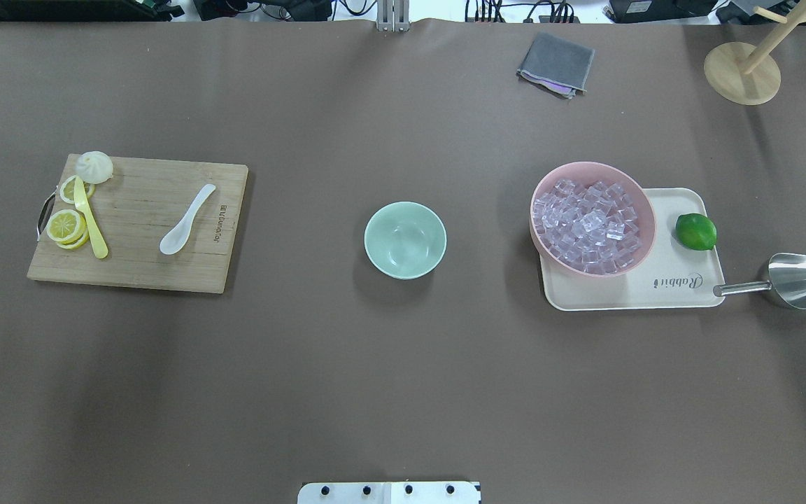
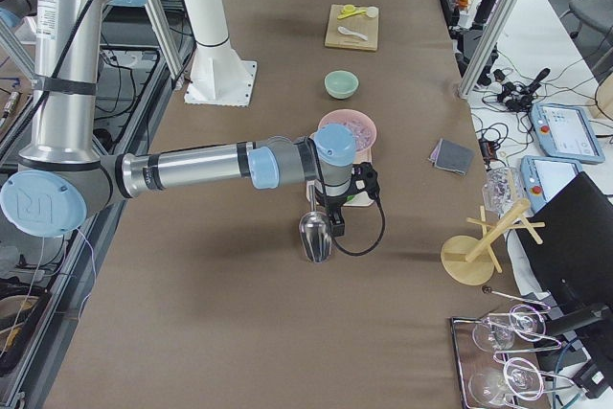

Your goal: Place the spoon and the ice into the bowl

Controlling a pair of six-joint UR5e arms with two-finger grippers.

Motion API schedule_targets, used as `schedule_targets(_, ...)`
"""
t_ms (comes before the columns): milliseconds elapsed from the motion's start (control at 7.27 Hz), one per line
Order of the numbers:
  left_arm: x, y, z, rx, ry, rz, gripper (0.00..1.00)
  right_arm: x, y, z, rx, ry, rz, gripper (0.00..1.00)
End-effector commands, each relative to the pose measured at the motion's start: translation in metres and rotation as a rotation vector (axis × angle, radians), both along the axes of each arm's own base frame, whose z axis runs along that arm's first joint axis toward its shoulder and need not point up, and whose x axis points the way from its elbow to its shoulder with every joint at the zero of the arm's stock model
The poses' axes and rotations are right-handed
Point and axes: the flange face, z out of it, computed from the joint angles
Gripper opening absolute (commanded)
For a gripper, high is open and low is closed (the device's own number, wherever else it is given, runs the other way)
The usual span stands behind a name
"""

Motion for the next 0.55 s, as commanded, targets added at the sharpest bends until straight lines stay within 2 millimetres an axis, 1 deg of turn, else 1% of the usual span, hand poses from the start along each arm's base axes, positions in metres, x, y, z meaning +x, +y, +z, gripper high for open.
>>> schedule_targets(0, 0.0008, 0.0030, 0.0010, 0.010, -0.003, 0.005, 0.98, -0.0020, 0.0001, -0.0017, 0.002, -0.006, -0.005, 1.00)
schedule_targets(413, 0.0017, 0.0060, 0.0044, 0.008, 0.001, 0.005, 0.98, -0.0048, 0.0007, -0.0011, 0.090, -0.052, -0.011, 1.00)
